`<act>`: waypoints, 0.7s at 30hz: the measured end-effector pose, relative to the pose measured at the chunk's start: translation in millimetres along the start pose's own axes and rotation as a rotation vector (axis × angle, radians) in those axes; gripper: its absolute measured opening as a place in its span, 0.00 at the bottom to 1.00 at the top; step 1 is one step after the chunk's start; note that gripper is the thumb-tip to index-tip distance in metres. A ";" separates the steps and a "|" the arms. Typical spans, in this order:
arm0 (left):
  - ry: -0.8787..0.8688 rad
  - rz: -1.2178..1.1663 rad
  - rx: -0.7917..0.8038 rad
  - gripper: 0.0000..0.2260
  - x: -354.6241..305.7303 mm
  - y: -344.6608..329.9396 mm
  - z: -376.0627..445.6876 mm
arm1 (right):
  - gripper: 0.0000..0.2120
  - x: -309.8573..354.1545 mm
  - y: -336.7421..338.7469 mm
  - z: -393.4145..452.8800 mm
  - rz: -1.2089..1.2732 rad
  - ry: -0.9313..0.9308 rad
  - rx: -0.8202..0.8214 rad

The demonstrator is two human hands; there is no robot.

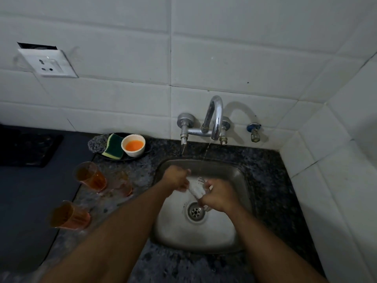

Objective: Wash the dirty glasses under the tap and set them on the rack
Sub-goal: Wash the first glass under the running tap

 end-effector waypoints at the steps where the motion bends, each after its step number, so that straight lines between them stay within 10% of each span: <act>1: 0.078 -0.075 0.115 0.17 9.3 -2.8 -4.7 | 0.19 3.0 2.1 -0.1 -0.030 0.002 0.008; 9: 0.121 -0.255 0.311 0.19 31.3 4.6 -18.4 | 0.21 29.7 6.4 5.3 -0.225 0.094 -0.028; 16: 0.135 -0.381 0.351 0.16 43.4 24.6 -10.0 | 0.28 37.5 -17.8 13.2 0.083 0.195 -0.221; 21: -0.198 0.426 -0.114 0.12 49.6 48.5 5.4 | 0.20 43.4 -31.2 17.8 0.116 0.178 -0.210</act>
Point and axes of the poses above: each hand's wrist, its own z-axis towards the middle knuckle, its own y-axis out of the back of the hand, x = y × z, the point moved 2 cm from there along z, towards the middle knuckle, and after that the axes turned 12 degrees about y, right-handed, at the moved point
